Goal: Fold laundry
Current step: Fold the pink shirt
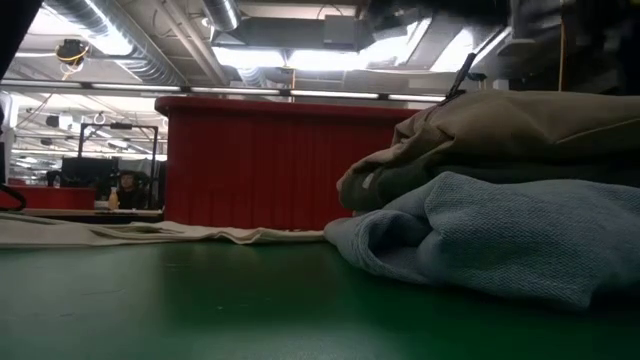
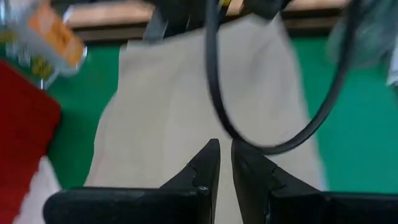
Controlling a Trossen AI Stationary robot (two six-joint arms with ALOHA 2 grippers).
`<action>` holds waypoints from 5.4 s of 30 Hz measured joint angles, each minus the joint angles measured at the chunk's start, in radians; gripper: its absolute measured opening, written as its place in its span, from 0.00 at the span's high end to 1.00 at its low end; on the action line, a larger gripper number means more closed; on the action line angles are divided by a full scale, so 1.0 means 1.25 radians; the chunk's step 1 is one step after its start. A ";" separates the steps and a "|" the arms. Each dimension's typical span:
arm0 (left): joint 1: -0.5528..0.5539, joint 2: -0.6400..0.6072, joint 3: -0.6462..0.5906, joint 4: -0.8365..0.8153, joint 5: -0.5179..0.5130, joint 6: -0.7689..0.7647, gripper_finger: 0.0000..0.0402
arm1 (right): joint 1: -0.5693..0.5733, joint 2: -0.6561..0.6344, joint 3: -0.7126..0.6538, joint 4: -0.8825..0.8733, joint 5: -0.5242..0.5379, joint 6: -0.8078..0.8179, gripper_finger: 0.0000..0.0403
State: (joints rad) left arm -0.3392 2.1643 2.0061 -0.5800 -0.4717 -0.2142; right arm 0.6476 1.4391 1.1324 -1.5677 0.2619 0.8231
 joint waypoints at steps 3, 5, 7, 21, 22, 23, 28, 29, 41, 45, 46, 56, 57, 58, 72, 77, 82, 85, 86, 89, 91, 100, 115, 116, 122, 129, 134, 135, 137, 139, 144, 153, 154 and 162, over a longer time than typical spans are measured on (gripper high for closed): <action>-0.020 0.000 0.051 0.000 0.000 0.032 0.90 | 0.000 0.000 0.052 -0.001 0.002 -0.022 0.65; -0.033 0.000 0.088 -0.014 0.000 0.055 0.90 | 0.001 0.000 0.082 0.001 0.004 -0.038 0.65; -0.045 0.000 0.124 -0.018 0.000 0.076 0.90 | 0.001 0.000 0.107 0.004 0.012 -0.041 0.65; -0.084 0.000 0.261 0.000 -0.008 0.179 0.90 | 0.000 0.000 0.143 0.041 0.033 -0.059 0.65; -0.085 0.000 0.261 -0.001 -0.008 0.179 0.90 | 0.000 0.000 0.143 0.042 0.033 -0.059 0.65; -0.085 0.000 0.261 -0.002 -0.008 0.179 0.90 | 0.000 0.000 0.143 0.041 0.033 -0.059 0.65; -0.085 0.000 0.261 -0.003 -0.008 0.179 0.90 | 0.000 0.000 0.143 0.042 0.033 -0.059 0.65; -0.085 0.000 0.261 0.000 -0.008 0.178 0.90 | 0.000 0.000 0.143 0.042 0.033 -0.059 0.65; -0.084 0.000 0.261 0.066 -0.009 0.199 0.90 | 0.000 0.000 0.144 0.042 0.064 -0.100 0.65; -0.076 0.000 0.261 0.068 -0.012 0.201 0.90 | -0.005 0.000 0.183 0.038 0.079 -0.172 0.65; -0.072 0.000 0.261 0.069 -0.017 0.204 0.90 | -0.012 0.000 0.198 0.039 0.090 -0.198 0.65; 0.009 -0.062 0.277 -0.086 -0.287 0.235 0.90 | -0.141 0.000 0.316 0.091 0.303 -0.357 0.65; 0.025 -0.072 0.277 -0.112 -0.277 0.220 0.90 | -0.159 0.000 0.319 0.100 0.319 -0.385 0.65; 0.040 -0.084 0.277 -0.146 -0.264 0.205 0.90 | -0.180 0.000 0.322 0.109 0.335 -0.418 0.65; 0.235 -0.148 0.277 -0.420 -0.216 0.155 0.90 | -0.651 0.001 0.325 0.488 0.263 -0.866 0.65; 0.253 -0.164 0.277 -0.456 -0.205 0.152 0.90 | -0.846 0.010 0.324 0.633 0.019 -0.930 0.65; 0.254 -0.163 0.277 -0.454 -0.172 0.151 0.90 | -0.997 0.035 0.303 0.780 -0.133 -0.929 0.65; 0.254 -0.161 0.277 -0.454 -0.141 0.129 0.90 | -1.061 0.067 0.302 0.829 -0.141 -0.882 0.65; 0.254 -0.160 0.277 -0.454 -0.131 0.118 0.90 | -1.078 0.080 0.302 0.847 -0.141 -0.860 0.65; 0.254 -0.160 0.276 -0.454 -0.121 0.090 0.90 | -1.117 0.126 0.302 0.890 -0.141 -0.797 0.65; 0.251 -0.160 0.276 -0.453 -0.121 0.081 0.90 | -1.133 0.160 0.302 0.916 -0.141 -0.763 0.65; 0.249 -0.160 0.277 -0.452 -0.111 0.067 0.90 | -1.147 0.308 0.301 0.999 -0.069 -0.642 0.65; 0.249 -0.160 0.276 -0.451 -0.111 0.066 0.90 | -1.147 0.411 0.301 1.084 -0.014 -0.555 0.65; 0.249 -0.160 0.276 -0.451 -0.111 0.066 0.90 | -1.147 0.417 0.301 1.084 -0.010 -0.554 0.65; 0.249 -0.160 0.277 -0.451 -0.111 0.066 0.90 | -1.147 0.460 0.301 1.089 -0.014 -0.552 0.65; 0.249 -0.160 0.276 -0.451 -0.111 0.066 0.90 | -1.147 0.511 0.301 1.086 -0.015 -0.552 0.65; 0.249 -0.160 0.276 -0.451 -0.111 0.067 0.90 | -1.147 0.528 0.301 1.086 -0.016 -0.552 0.65; 0.250 -0.160 0.276 -0.451 -0.111 0.067 0.90 | -1.147 0.528 0.301 1.086 -0.017 -0.552 0.65; 0.250 -0.160 0.276 -0.451 -0.111 0.068 0.90 | -1.147 0.529 0.301 1.086 -0.017 -0.553 0.65; 0.249 -0.160 0.276 -0.451 -0.111 0.068 0.90 | -1.147 0.529 0.301 1.086 -0.018 -0.553 0.66; 0.250 -0.160 0.277 -0.451 -0.111 0.068 0.90 | -1.147 0.529 0.301 1.086 -0.018 -0.556 0.78; 0.249 -0.160 0.276 -0.451 -0.111 0.068 0.90 | -1.146 0.529 0.301 1.086 -0.031 -0.557 0.96; 0.250 -0.160 0.276 -0.451 -0.111 0.068 0.90 | -1.146 0.529 0.301 1.086 -0.031 -0.557 0.94; 0.250 -0.160 0.276 -0.451 -0.111 0.069 0.90 | -1.146 0.529 0.301 1.086 -0.035 -0.557 0.89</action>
State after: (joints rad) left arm -0.0273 1.9648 2.3516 -1.1439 -0.6109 -0.1284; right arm -0.7853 2.0998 1.5089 -0.2104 0.2183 0.1265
